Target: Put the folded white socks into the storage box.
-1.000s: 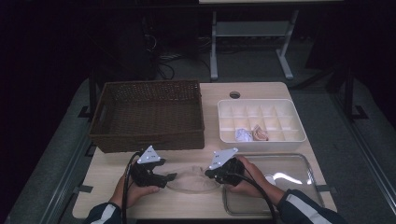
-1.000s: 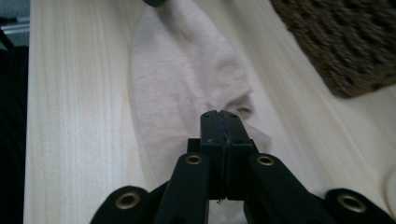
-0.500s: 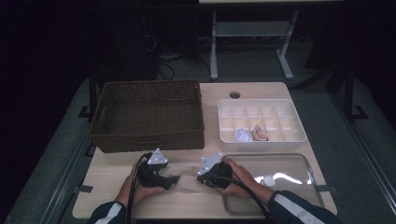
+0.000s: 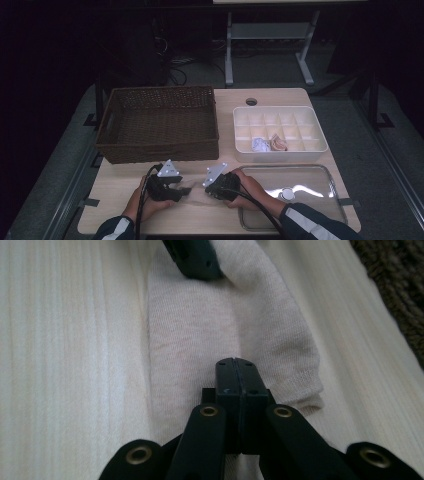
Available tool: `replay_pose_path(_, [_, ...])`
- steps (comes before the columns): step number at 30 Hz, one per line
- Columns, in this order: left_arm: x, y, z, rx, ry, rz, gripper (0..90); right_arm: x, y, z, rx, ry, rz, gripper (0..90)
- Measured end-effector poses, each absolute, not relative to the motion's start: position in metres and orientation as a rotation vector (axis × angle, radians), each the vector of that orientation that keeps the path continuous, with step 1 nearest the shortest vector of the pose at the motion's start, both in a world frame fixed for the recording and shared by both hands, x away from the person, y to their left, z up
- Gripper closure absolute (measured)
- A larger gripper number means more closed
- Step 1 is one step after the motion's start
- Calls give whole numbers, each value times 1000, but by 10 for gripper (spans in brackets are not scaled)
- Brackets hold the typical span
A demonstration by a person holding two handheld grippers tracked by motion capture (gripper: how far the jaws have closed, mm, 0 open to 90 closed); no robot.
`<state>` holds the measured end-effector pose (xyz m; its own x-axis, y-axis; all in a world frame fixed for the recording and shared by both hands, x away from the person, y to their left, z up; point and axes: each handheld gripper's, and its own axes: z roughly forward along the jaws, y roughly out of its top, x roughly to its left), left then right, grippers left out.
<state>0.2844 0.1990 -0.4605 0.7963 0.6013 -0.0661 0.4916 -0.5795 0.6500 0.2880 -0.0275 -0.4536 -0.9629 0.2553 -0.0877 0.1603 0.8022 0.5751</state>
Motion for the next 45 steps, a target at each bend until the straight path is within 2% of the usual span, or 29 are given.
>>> replay_pose_path(2, [284, 200, -460, 2285, 812, 150, 610, 290, -26, -453, 355, 2851, 877, 895])
replay_pose_path(4, [284, 202, -460, 2279, 810, 114, 694, 291, -24, -452, 345, 2848, 855, 895])
replay_pose_path(9, [283, 207, -458, 2246, 798, 37, 821, 291, -23, -453, 355, 2839, 857, 896])
replay_pose_path(20, [276, 215, -435, 2112, 716, 19, 845, 295, -18, -454, 371, 2808, 874, 896])
replay_pose_path(34, [277, 215, -429, 2028, 702, 19, 849, 296, 1, -456, 339, 2795, 913, 891])
replay_pose_path(37, [278, 216, -429, 2028, 705, 20, 849, 298, 0, -456, 313, 2793, 966, 794])
replay_pose_path(42, [277, 217, -429, 2031, 713, 24, 850, 301, -19, -435, 350, 2756, 1102, 728])
replay_pose_path(45, [277, 217, -429, 2030, 722, 27, 850, 303, -38, -418, 384, 2718, 1132, 718])
